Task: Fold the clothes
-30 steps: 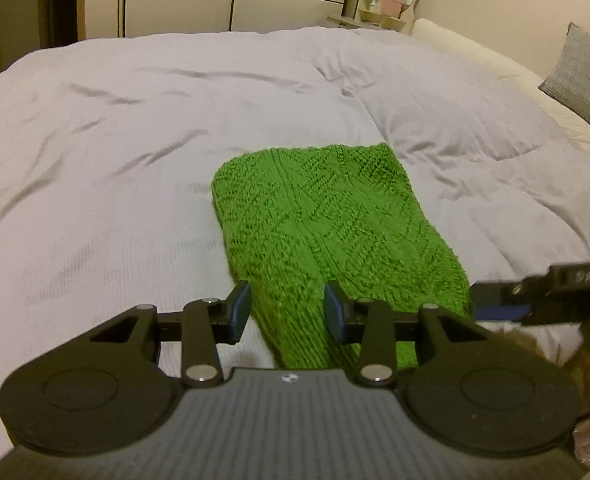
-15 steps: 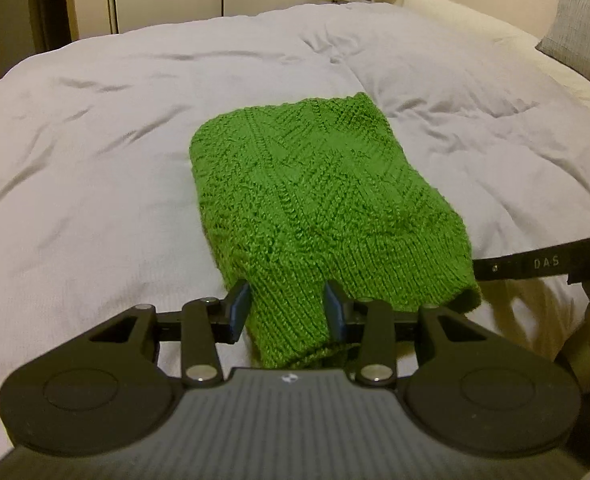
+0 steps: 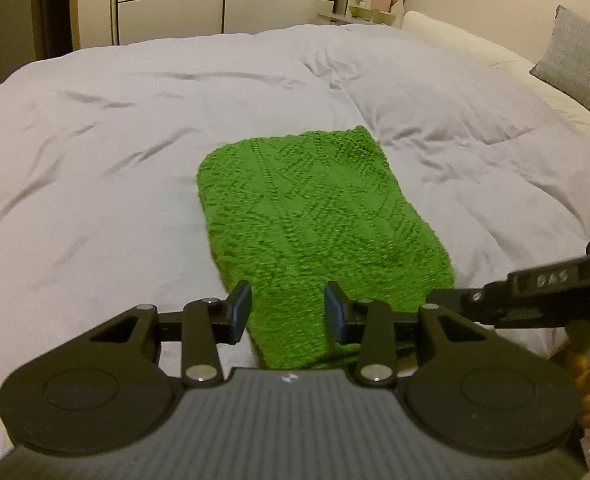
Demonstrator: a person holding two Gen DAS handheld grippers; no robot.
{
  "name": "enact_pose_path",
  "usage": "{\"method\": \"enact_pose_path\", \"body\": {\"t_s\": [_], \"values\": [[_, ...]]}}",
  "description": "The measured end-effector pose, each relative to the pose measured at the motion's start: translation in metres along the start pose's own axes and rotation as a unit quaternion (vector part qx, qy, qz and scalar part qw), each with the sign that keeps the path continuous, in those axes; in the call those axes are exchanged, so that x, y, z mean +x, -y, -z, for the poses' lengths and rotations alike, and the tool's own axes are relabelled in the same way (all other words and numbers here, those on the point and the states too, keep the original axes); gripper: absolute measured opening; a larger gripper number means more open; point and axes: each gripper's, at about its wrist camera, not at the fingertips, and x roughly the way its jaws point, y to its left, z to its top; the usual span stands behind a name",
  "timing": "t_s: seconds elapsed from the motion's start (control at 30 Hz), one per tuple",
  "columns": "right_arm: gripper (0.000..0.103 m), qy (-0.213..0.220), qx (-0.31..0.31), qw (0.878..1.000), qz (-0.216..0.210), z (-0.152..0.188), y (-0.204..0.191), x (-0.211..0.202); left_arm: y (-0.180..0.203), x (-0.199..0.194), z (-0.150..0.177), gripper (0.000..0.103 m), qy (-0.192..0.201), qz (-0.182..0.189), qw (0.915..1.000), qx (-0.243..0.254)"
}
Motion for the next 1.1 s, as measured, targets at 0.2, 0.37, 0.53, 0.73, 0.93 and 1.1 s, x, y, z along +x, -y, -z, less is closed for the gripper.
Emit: {"method": "enact_pose_path", "body": {"t_s": [0.2, 0.37, 0.53, 0.73, 0.93, 1.1], "values": [[0.006, 0.004, -0.067, 0.996, 0.060, -0.005, -0.006, -0.012, 0.007, -0.010, 0.001, 0.033, 0.016, 0.016, 0.9996, 0.019], [0.006, -0.010, -0.095, 0.989, 0.113, 0.002, -0.001, -0.002, 0.008, -0.004, -0.003, 0.018, 0.013, 0.011, 0.9994, 0.031], [0.027, -0.006, -0.161, 0.973, 0.168, 0.000, -0.031, -0.012, 0.006, 0.006, -0.010, 0.014, 0.011, 0.003, 0.9986, 0.051], [0.033, 0.067, -0.215, 0.961, 0.163, -0.011, -0.070, -0.033, 0.000, 0.018, -0.008, 0.013, 0.011, 0.008, 0.9986, 0.050], [0.035, 0.067, -0.273, 0.950, 0.136, 0.002, -0.081, 0.006, -0.008, 0.031, 0.006, 0.014, 0.009, 0.014, 0.9990, 0.042], [0.035, 0.048, -0.299, 0.937, 0.173, 0.010, -0.061, 0.032, -0.005, 0.050, 0.027, 0.015, 0.009, 0.000, 0.9987, 0.051]]}}
